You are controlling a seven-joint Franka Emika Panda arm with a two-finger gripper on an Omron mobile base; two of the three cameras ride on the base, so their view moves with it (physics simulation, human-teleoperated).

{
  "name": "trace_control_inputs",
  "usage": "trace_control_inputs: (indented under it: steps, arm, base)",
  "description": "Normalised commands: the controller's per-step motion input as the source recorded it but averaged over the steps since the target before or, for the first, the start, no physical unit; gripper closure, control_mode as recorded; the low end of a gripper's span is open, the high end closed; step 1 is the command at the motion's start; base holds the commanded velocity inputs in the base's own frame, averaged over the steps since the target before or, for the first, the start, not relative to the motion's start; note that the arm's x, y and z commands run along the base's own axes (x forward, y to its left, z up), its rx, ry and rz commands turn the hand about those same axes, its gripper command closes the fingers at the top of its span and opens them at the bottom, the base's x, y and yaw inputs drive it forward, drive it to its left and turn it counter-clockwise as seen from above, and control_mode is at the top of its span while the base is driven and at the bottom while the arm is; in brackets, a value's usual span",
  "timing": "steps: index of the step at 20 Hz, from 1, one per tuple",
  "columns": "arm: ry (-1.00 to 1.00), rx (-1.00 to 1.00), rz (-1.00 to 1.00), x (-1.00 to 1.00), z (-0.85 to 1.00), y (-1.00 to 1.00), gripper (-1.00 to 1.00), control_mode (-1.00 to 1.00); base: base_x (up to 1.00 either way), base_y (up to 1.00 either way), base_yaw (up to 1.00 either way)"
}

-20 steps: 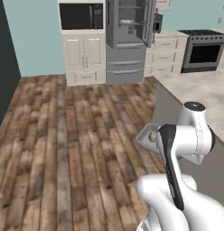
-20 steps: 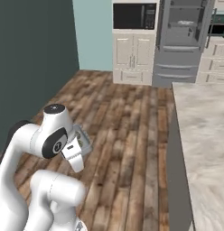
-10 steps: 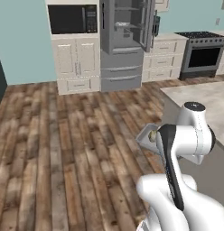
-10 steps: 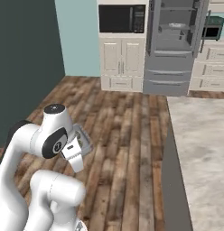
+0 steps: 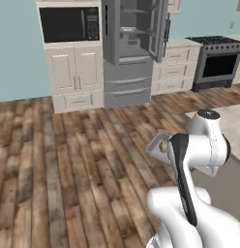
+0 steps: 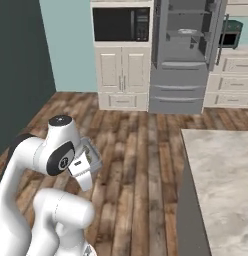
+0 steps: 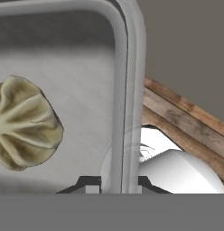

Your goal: Place two dumplings into each of the tupperware containers and then place the containers in the fridge.

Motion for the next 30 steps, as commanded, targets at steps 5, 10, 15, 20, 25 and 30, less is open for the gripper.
trace_control_inputs:
  steps: [5,10,15,20,25,30]
  arm:
    - [0.0,0.0,0.0,0.0,0.0,0.0,1.0,1.0]
    - [0.0,0.0,0.0,0.0,0.0,0.0,1.0,1.0]
    - [0.0,0.0,0.0,0.0,0.0,0.0,1.0,1.0]
    - [0.0,0.0,0.0,0.0,0.0,0.0,1.0,1.0]
    - [0.0,0.0,0.0,0.0,0.0,0.0,1.0,1.0]
    - [0.0,0.0,0.0,0.0,0.0,0.0,1.0,1.0]
  base:
    - [1.0,0.01,-0.17]
    - [1.0,0.0,-0.22]
    - [1.0,0.0,-0.26]
    - [1.0,-0.06,-0.25]
    - [1.0,-0.23,-0.2]
    - [1.0,-0.44,-0.15]
